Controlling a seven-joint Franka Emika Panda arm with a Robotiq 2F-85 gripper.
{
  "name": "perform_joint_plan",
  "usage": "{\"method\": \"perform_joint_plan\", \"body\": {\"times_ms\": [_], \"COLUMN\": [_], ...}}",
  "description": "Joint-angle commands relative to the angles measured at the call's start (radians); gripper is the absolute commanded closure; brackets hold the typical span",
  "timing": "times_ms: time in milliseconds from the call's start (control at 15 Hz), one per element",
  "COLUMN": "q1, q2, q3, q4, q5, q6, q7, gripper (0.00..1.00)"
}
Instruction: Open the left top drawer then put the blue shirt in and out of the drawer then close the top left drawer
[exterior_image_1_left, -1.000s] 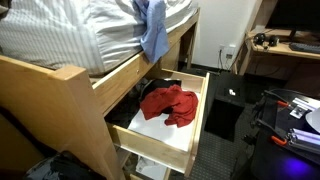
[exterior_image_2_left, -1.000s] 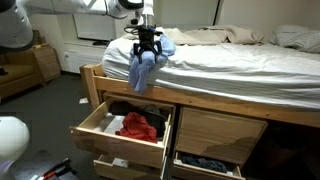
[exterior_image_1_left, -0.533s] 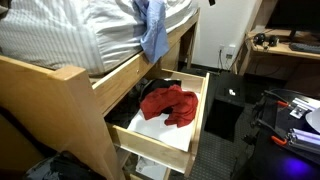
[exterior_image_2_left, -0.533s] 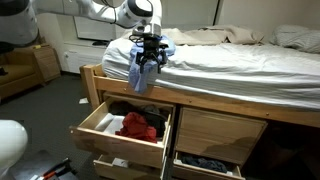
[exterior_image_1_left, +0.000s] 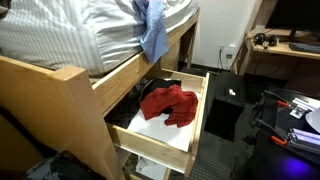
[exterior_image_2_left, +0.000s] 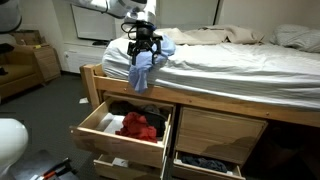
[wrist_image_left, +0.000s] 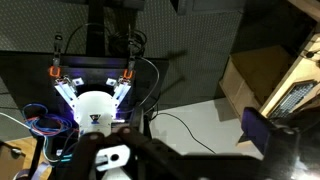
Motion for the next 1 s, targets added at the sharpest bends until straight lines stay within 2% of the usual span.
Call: {"method": "perform_joint_plan", "body": {"times_ms": [0, 67, 200, 467, 533, 600, 800, 933], "q1": [0.115, 0.149, 0.197, 0.231, 0.180, 0.247, 0.262, 0.309], "q2": [-0.090, -0.103, -0.151, -0.169, -0.249, -0.148, -0.129, -0.081], "q3": [-0.096, -0.122, -0.130, -0.115, -0.007, -0.120, -0.119, -0.178], "q4": [-0.051, -0.079, -0.172, -0.376, -0.419, -0.451, -0.532, -0.549], "q5": [0.003, 0.026, 0.065, 0.150, 0.084, 0.137, 0.111, 0.107], "q6": [-0.071, -0.052, 0.027, 0.162, 0.217, 0.249, 0.325, 0.379], "q7": [0.047, 0.040, 0.021, -0.010, 0.060, -0.001, 0.006, 0.006], "gripper": [0.00, 0.00, 0.00, 0.00, 0.00, 0.00, 0.00, 0.00]}}
